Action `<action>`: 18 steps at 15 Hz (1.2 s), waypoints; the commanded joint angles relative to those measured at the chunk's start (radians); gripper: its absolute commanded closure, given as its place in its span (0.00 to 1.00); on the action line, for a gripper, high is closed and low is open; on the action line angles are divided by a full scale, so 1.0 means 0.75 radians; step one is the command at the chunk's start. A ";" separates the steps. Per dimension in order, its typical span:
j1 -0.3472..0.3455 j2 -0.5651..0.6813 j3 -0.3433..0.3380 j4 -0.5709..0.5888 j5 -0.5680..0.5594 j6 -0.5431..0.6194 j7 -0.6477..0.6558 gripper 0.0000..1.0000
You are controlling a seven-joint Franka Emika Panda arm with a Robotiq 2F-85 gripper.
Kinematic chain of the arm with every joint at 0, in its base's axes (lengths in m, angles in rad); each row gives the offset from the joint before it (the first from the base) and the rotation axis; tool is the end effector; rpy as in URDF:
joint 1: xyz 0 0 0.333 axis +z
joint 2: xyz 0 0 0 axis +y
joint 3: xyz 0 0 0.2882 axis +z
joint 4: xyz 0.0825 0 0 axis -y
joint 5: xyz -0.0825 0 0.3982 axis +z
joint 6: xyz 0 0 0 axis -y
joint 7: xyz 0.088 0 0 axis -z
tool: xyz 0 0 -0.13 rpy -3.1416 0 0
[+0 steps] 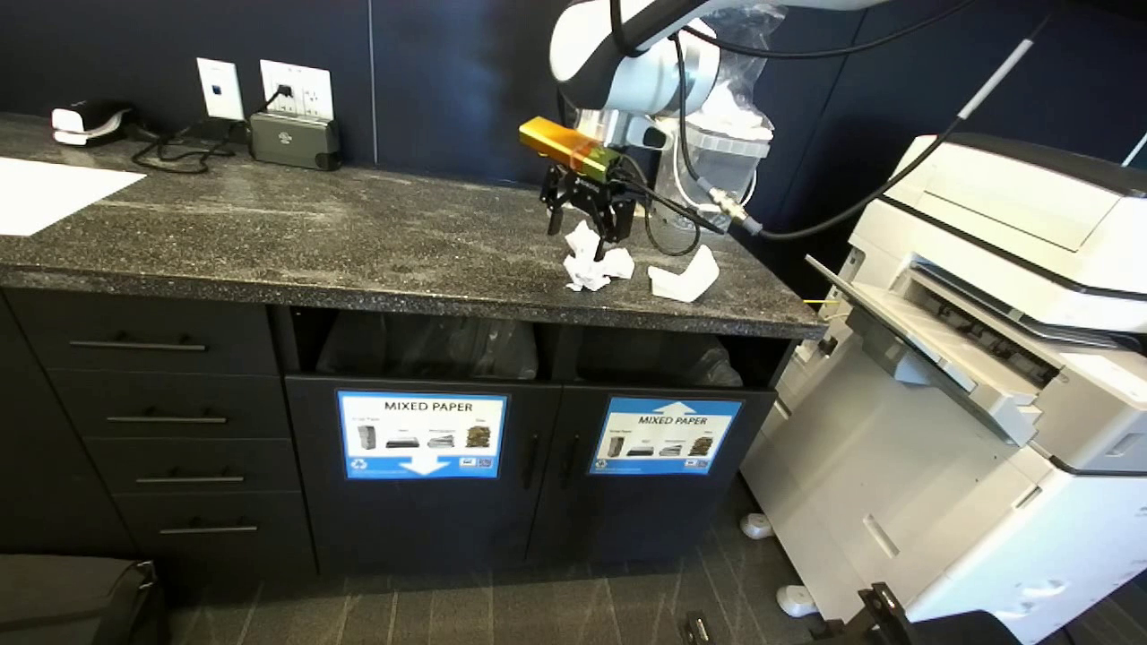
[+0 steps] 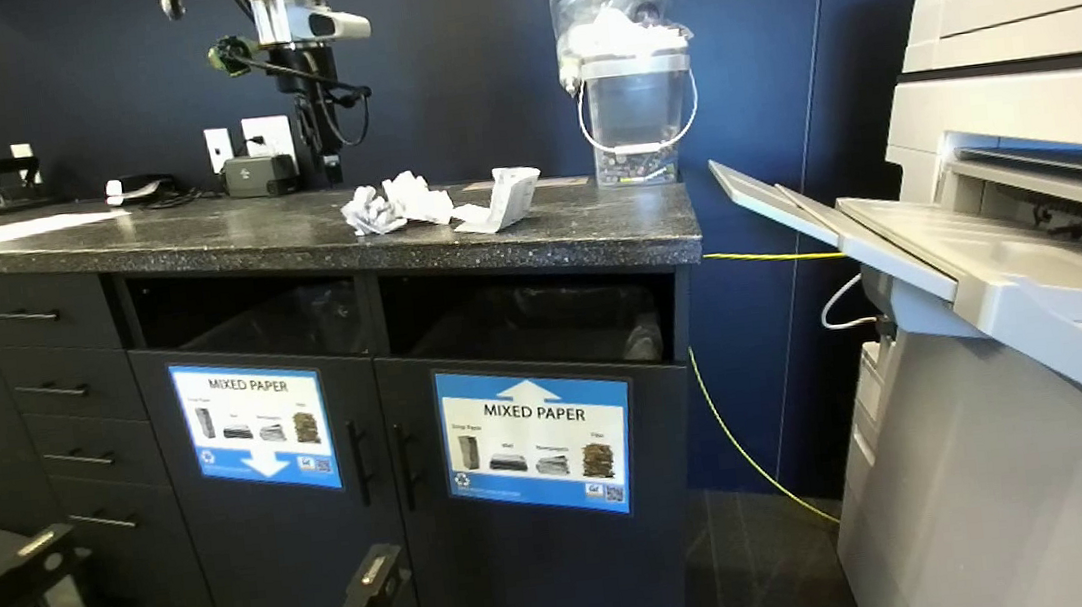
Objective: Put one piece of paper in the right bin
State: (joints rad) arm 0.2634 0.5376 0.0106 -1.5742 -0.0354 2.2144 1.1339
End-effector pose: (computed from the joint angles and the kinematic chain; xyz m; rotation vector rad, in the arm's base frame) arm 0.6776 0.1878 0.2837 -2.8203 1.2627 -0.1451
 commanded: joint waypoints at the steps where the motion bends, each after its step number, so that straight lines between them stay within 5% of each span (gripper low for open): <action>1: 0.025 0.094 -0.034 0.141 -0.032 -0.077 0.086 0.00; 18: 0.001 0.267 -0.106 0.290 -0.025 -0.125 0.136 0.00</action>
State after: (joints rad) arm 0.2606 0.7127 -0.0632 -1.4146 -0.0356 2.1597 1.2149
